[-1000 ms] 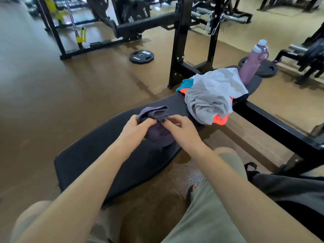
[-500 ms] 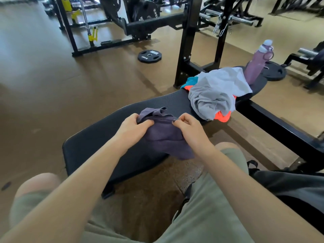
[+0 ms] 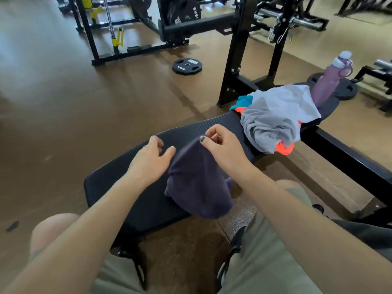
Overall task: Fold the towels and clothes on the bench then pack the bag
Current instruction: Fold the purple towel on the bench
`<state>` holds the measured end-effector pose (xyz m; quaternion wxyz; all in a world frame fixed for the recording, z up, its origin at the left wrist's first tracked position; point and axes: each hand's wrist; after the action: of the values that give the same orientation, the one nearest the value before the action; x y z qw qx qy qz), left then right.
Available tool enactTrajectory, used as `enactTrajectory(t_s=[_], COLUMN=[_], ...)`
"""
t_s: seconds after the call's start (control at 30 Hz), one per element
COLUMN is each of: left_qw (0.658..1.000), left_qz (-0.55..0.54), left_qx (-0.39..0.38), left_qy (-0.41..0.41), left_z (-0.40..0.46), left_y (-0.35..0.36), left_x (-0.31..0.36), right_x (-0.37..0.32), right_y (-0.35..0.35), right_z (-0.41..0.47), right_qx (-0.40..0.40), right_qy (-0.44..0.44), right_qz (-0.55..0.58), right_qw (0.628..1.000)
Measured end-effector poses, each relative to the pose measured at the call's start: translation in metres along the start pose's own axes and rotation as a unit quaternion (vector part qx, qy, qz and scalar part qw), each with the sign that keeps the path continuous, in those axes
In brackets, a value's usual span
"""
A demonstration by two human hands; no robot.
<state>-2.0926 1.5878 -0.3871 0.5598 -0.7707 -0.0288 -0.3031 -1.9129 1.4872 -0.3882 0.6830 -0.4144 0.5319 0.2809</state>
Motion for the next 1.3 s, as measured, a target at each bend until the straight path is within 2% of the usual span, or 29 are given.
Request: enactTrajectory(t_s=[0.1,0.17,0.4,0.6,0.73,0.8,0.93,1.0,1.1,1.2,1.27,1.3], left_qw=[0.989,0.977,0.971,0.965,0.952,0.949,0.955,0.966,0.974,0.973,0.974,0.975], left_qz=[-0.024,-0.014,-0.082,0.041,0.134,0.141,0.127,0.103,-0.005,-0.055,-0.037,-0.026], left_qx=[-0.053,-0.053,0.009,0.078,0.044,0.025,-0.010,0.037,0.157,0.185,0.185,0.184], left_qy=[0.139,0.204,0.224,0.245,0.273,0.281,0.268,0.236,0.165,0.129,0.122,0.121], left_z=[0.003,0.004,0.004,0.002,0.001,0.001,0.004,0.008,0.015,0.016,0.013,0.011], left_y=[0.000,0.002,-0.002,-0.017,-0.025,-0.029,-0.039,-0.048,-0.070,-0.083,-0.080,-0.077], left_x=[0.007,0.011,0.018,0.017,0.012,0.009,-0.008,-0.017,-0.018,-0.008,-0.003,0.000], right_x=[-0.012,-0.021,-0.036,-0.030,-0.024,-0.028,-0.037,-0.038,-0.030,-0.021,-0.017,-0.017], right_y=[0.003,0.002,-0.017,-0.040,-0.051,-0.056,-0.070,-0.080,-0.087,-0.083,-0.075,-0.069], right_z=[0.008,0.011,0.016,0.012,0.013,0.015,0.022,0.026,0.030,0.032,0.031,0.028], right_qx=[-0.023,-0.046,-0.075,-0.196,-0.159,-0.136,-0.085,-0.064,-0.031,0.018,-0.025,-0.084], right_qy=[-0.024,-0.047,-0.096,-0.106,-0.139,-0.163,-0.188,-0.175,-0.130,-0.079,-0.010,0.044], right_qz=[-0.013,-0.014,-0.082,-0.252,-0.304,-0.324,-0.333,-0.329,-0.333,-0.339,-0.365,-0.387], right_qw=[0.999,0.998,0.989,0.942,0.929,0.922,0.920,0.926,0.933,0.937,0.931,0.917])
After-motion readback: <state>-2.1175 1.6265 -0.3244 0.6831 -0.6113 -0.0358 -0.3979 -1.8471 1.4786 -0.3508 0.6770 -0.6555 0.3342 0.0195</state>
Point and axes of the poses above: each hand's wrist, its own z-axis towards the middle knuckle, its own y-axis out of the palm, x = y × z, and after that the axes turned 9 degrees about z, right-handed
